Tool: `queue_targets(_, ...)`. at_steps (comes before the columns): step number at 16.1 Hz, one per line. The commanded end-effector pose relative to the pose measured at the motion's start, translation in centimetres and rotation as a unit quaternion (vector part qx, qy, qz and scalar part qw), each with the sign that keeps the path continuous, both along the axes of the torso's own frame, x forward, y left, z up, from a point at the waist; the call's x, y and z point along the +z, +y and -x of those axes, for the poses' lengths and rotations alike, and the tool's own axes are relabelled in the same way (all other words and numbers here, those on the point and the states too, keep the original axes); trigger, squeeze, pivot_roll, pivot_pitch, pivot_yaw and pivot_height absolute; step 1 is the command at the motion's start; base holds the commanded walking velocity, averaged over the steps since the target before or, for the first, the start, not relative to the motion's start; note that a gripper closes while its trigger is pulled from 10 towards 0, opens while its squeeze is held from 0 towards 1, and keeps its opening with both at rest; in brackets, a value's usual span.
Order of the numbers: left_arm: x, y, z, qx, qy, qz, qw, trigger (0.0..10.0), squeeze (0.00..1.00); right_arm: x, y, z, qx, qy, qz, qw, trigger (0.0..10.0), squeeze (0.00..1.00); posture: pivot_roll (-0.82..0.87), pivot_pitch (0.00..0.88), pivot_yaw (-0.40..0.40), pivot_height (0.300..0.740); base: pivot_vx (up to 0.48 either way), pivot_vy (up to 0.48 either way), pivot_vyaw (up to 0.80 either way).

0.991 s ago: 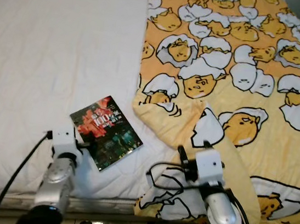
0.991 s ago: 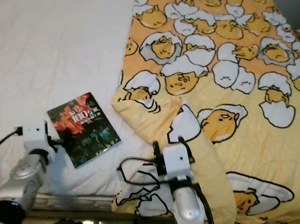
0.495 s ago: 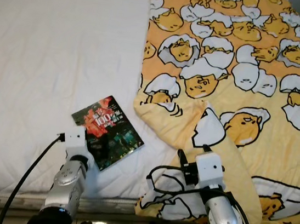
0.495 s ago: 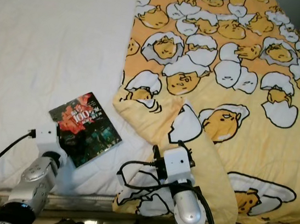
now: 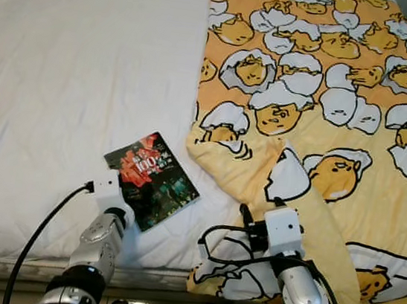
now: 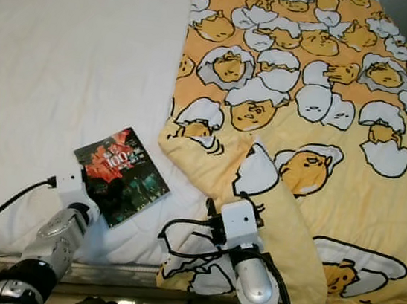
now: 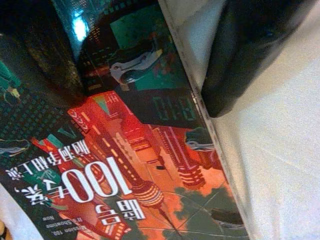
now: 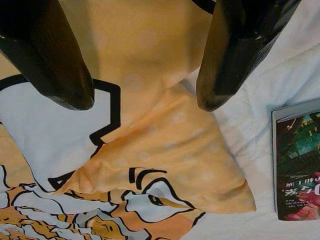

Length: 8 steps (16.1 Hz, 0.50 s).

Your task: Clean up the room

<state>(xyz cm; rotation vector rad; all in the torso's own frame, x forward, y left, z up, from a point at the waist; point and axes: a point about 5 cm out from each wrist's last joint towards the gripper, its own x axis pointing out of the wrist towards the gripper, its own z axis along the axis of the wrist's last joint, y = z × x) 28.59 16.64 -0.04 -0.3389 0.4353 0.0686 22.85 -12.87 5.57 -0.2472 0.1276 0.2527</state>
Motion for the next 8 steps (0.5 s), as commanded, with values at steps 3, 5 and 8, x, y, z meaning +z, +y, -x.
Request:
queue_targets(3, -2.8, -1.8, 2.3, -0.066, 0.07, 0.003, 0.995, 0.0, 0.0, -0.2, -0.2, 0.1, -0.002, 0.011, 0.001, 1.0, 10.0, 0.0, -0.18, 0.18, 0.01, 0.74, 0.0, 0.0, 0.0)
queue_targets(5, -2.9, -2.4, 2.5, -0.09, 0.067, -0.008, 0.994, 0.0, 0.0, -0.1, -0.4, -0.1, -0.009, 0.011, -0.001, 1.0, 10.0, 0.0, -0.18, 0.184, 0.015, 0.74, 0.0, 0.0, 0.0)
queue_targets(8, -3.0, -2.5, 2.6, -0.081, 0.066, 0.01, 0.995, 0.0, 0.0, -0.4, -0.6, 0.0, -0.014, 0.017, -0.004, 1.0, 10.0, 0.0, -0.17, 0.182, 0.015, 0.74, 0.0, 0.0, 0.0)
